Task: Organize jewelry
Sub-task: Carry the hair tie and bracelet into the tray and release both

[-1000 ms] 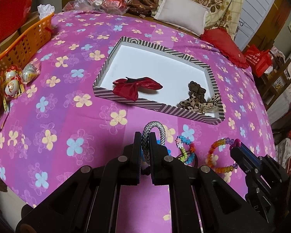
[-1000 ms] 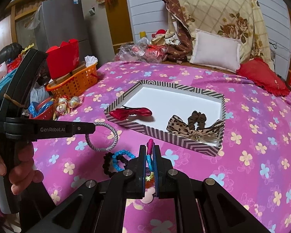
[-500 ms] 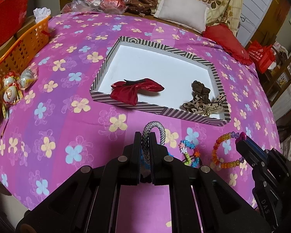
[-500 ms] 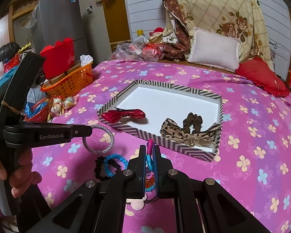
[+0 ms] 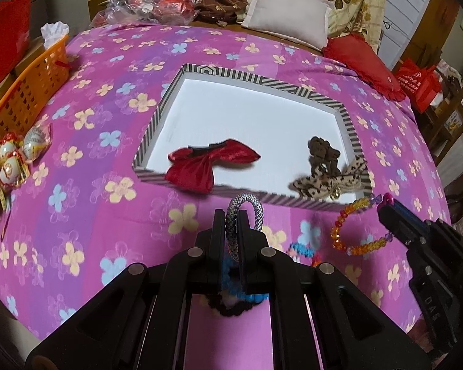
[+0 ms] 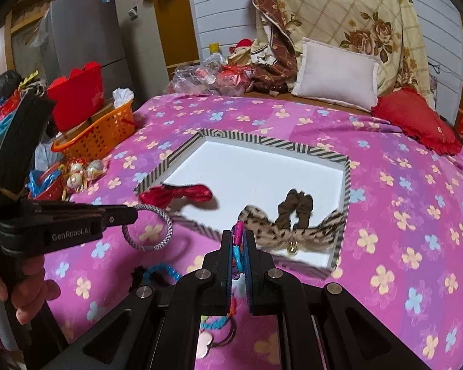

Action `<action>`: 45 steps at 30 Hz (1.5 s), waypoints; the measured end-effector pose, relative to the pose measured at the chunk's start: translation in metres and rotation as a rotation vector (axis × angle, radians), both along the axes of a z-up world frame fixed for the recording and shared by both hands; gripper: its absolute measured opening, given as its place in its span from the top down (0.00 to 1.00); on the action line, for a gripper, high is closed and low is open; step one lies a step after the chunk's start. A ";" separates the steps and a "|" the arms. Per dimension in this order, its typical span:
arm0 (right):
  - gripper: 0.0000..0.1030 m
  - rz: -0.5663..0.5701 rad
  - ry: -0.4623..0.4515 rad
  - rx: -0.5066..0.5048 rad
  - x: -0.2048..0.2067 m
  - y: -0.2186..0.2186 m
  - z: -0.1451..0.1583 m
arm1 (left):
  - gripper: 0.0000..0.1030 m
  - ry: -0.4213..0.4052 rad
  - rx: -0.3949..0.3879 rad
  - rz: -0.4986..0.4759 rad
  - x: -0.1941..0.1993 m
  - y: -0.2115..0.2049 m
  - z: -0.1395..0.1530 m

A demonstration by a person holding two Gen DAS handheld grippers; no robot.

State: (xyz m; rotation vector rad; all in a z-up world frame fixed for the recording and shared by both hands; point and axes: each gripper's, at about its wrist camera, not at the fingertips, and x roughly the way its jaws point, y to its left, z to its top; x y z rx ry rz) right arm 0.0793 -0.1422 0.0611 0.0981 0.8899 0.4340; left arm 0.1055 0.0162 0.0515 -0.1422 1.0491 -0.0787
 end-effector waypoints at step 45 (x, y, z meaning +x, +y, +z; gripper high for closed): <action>0.59 -0.093 0.174 0.004 0.080 0.005 -0.085 | 0.90 0.085 0.091 0.040 0.083 -0.008 -0.066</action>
